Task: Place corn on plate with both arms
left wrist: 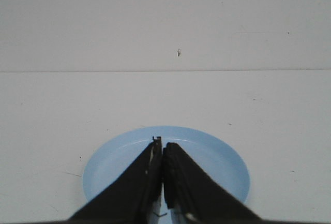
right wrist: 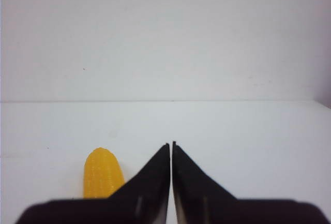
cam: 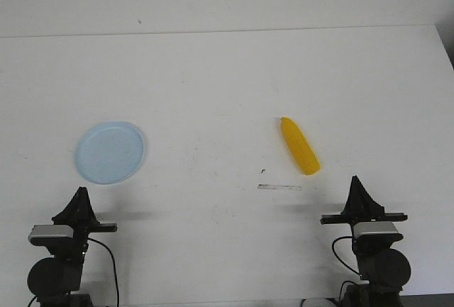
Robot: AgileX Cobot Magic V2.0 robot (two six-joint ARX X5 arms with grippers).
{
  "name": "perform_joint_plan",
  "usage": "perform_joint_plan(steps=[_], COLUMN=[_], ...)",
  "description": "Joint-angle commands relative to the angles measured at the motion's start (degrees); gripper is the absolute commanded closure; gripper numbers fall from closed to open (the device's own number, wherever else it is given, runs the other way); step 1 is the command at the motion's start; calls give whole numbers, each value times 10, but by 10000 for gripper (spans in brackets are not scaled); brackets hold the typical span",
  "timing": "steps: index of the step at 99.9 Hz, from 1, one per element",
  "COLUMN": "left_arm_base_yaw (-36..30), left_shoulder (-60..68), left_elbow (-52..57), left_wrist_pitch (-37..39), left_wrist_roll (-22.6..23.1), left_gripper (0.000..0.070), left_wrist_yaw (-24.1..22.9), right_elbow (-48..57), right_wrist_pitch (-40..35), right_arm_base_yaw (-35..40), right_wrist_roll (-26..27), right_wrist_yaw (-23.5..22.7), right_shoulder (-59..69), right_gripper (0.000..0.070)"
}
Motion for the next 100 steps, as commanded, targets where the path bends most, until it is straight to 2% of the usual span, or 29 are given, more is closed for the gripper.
perform_joint_plan(steps=[1,21,36,73,100], left_arm_base_yaw=[1,1,1,1,1], left_shoulder=[5,49,110,368,545], left_elbow=[21,99,148,298,431], left_wrist_pitch=[3,-58,-70,-163,-237], left_wrist_roll=[-8,-7,-8,-15,-118], left_gripper=[699,699,699,699,699], left_wrist_yaw=[-3,-6,-6,-6,-6], right_elbow=[-1,-1,-1,-1,-1], right_wrist_pitch=[7,7,7,7,7], right_arm_base_yaw=[0,0,0,0,0], right_wrist_roll=[-3,-3,-3,-3,-3], right_wrist_yaw=[0,0,0,0,0], right_shoulder=[0,0,0,0,0], right_gripper=[690,691,690,691,691])
